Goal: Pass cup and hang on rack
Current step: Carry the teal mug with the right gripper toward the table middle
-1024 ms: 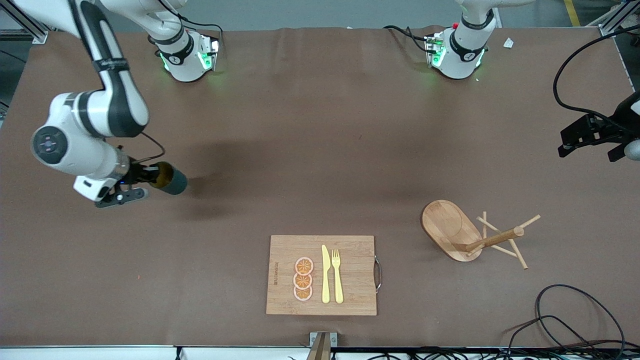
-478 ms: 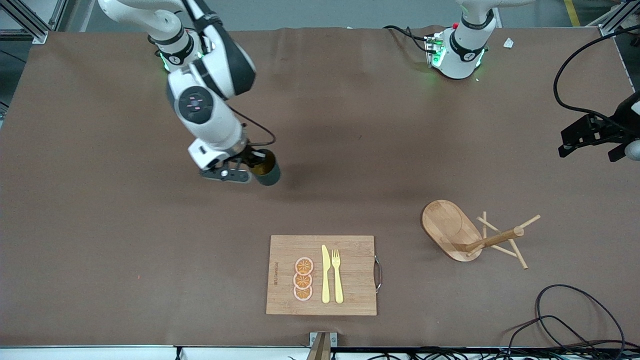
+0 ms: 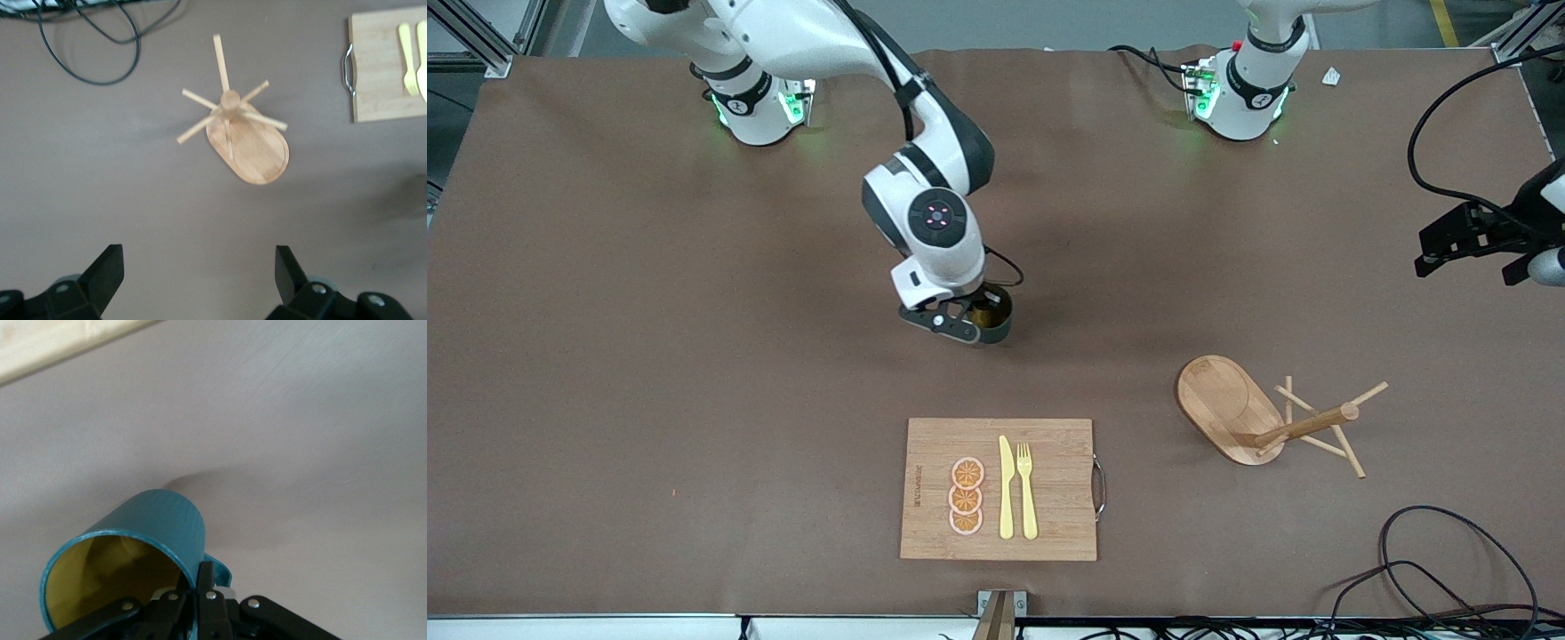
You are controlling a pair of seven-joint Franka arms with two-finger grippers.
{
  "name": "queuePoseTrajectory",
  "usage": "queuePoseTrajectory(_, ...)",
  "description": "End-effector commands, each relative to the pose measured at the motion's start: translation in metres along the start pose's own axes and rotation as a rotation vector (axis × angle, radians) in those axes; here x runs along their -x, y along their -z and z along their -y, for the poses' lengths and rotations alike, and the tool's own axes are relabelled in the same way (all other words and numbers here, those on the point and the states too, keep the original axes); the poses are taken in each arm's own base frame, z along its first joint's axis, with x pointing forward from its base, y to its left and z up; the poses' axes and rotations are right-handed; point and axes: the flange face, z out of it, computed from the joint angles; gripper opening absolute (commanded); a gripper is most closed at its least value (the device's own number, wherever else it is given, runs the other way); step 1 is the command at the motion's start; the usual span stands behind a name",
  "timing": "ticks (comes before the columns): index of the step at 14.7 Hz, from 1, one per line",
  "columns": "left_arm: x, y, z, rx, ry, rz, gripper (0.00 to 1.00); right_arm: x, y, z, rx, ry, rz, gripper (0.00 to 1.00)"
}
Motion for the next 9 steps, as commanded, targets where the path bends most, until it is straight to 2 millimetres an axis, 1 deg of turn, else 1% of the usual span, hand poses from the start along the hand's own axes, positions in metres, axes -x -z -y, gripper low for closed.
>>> queuePoseTrajectory(1,0.003,-0.010,-0.002,-0.001,-0.012,0.062,1.00,0.014,-0.008,0.024,-0.059,-0.066,0.003,0.00)
queuePoseTrajectory(2,0.004,-0.013,-0.004,0.000,-0.006,0.073,1.00,0.017,-0.010,0.026,-0.068,-0.072,0.004,0.00)
queuePoseTrajectory(4,0.004,-0.012,-0.007,0.011,0.009,0.075,1.00,0.023,-0.020,0.028,-0.056,-0.087,0.008,0.00)
queuePoseTrajectory(5,0.004,-0.011,-0.011,0.019,0.032,0.072,1.00,0.031,-0.029,0.031,-0.045,-0.089,0.010,0.00)
queuePoseTrajectory(6,0.003,-0.010,-0.017,0.024,0.058,0.071,1.00,0.034,-0.032,0.033,-0.048,-0.094,0.008,0.00)
queuePoseTrajectory(8,0.004,-0.005,-0.052,0.029,0.105,0.066,1.00,0.038,-0.037,0.036,-0.053,-0.091,0.005,0.00)
queuePoseTrajectory(9,0.007,-0.006,-0.067,0.029,0.128,0.079,1.00,0.038,-0.039,0.036,-0.049,-0.089,0.004,0.01)
